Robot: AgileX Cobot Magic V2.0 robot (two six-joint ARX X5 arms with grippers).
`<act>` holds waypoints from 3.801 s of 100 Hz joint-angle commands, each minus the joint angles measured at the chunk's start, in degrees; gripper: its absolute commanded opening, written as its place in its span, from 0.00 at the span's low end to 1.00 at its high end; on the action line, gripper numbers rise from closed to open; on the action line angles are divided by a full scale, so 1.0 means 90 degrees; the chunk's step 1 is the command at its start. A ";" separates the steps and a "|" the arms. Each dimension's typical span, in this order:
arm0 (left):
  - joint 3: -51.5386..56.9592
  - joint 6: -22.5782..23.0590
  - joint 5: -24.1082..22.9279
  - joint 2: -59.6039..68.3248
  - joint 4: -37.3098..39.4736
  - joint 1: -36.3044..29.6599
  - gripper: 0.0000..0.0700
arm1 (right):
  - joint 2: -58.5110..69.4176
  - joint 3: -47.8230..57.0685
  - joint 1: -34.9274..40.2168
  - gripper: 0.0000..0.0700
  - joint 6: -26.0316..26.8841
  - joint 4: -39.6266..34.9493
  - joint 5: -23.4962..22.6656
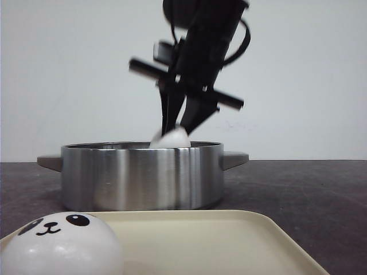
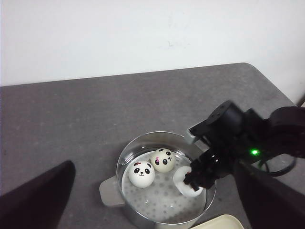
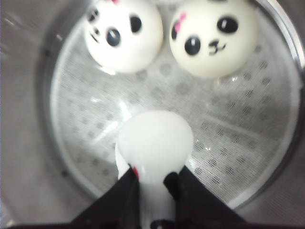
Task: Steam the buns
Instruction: 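Open the right gripper beside the other buns and withdraw, then reach the left gripper to the last panda bun and grasp it, then carry the bun with the left gripper into the pot and release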
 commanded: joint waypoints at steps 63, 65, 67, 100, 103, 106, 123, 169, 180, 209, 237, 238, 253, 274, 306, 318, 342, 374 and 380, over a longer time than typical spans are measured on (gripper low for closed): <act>0.0155 0.0041 0.0032 0.0041 -0.0134 -0.0041 1.00 | 0.0355 0.0085 0.0056 0.78 -0.0087 0.0007 0.0056; 0.0155 0.0039 0.0032 0.0041 -0.0134 -0.0041 1.00 | 0.0345 0.0087 0.0056 0.78 -0.0090 0.0051 0.0053; 0.0155 0.0041 0.0032 0.0041 -0.0134 -0.0041 1.00 | 0.0335 0.0095 0.0056 0.78 -0.0095 0.0095 0.0053; -0.0821 -0.0415 0.0894 0.0046 -0.0185 -0.0109 1.00 | -0.0474 0.0996 0.0233 0.02 -0.0886 -0.0112 0.0189; -0.1013 -0.0469 0.0957 0.0029 -0.0160 -0.0143 1.00 | -0.0653 0.1010 0.0282 0.02 -0.0962 -0.0100 0.0245; -0.1217 -0.0515 0.0986 0.0005 -0.0126 -0.0185 1.00 | -0.0838 0.1010 0.0335 0.02 -0.1020 -0.0080 0.0316; -0.2526 -0.0823 0.0986 -0.0291 0.0308 -0.0525 1.00 | -0.2045 0.1010 0.0826 0.02 -0.1180 -0.0177 0.0988; -0.6067 -0.1904 0.1452 -0.0597 0.1678 -0.2096 1.00 | -0.4575 0.1010 0.2334 0.02 -0.1270 -0.0376 0.3317; -0.6552 -0.2140 0.1440 -0.0481 0.2127 -0.2470 1.00 | -0.4782 0.1010 0.2351 0.02 -0.1243 -0.0636 0.3614; -0.6858 -0.2676 0.1443 0.0454 0.2951 -0.2827 1.00 | -0.4860 0.1010 0.2351 0.02 -0.1139 -0.1139 0.3895; -0.6858 -0.2866 0.1472 0.1547 0.3395 -0.2856 1.00 | -0.4860 0.1010 0.2351 0.02 -0.1098 -0.1083 0.3871; -0.6858 -0.2866 0.1472 0.1581 0.3405 -0.2856 1.00 | -0.4860 0.1010 0.2351 0.02 -0.1098 -0.1083 0.3871; -0.6858 -0.2817 0.1472 0.2013 0.3415 -0.2856 1.00 | -0.4860 0.1010 0.2363 0.02 -0.1098 -0.1090 0.3864; -0.6858 -0.2611 0.1469 0.2382 0.3383 -0.2856 0.71 | -0.4860 0.1010 0.2363 0.02 -0.1095 -0.1139 0.3864; -0.6851 -0.2327 0.1469 0.2358 0.3449 -0.2895 0.00 | -0.4860 0.1010 0.2363 0.02 -0.1073 -0.1304 0.3864; -0.6739 -0.2305 0.1520 0.2025 0.3424 -0.2919 0.00 | -0.4860 0.1010 0.2363 0.02 -0.1076 -0.1321 0.3864; -0.5778 -0.2140 0.1817 0.0916 0.3366 -0.2956 0.00 | -0.4860 0.1010 0.2363 0.02 -0.1076 -0.1355 0.3866; -0.4046 -0.1180 0.1722 0.1260 0.2868 -0.2047 0.00 | -0.4857 0.1010 0.2363 0.02 -0.1103 -0.1214 0.3861; -0.3725 -0.0882 0.1722 0.1588 0.2645 -0.1710 0.00 | -0.4857 0.1008 0.2363 0.02 -0.1110 -0.1175 0.3861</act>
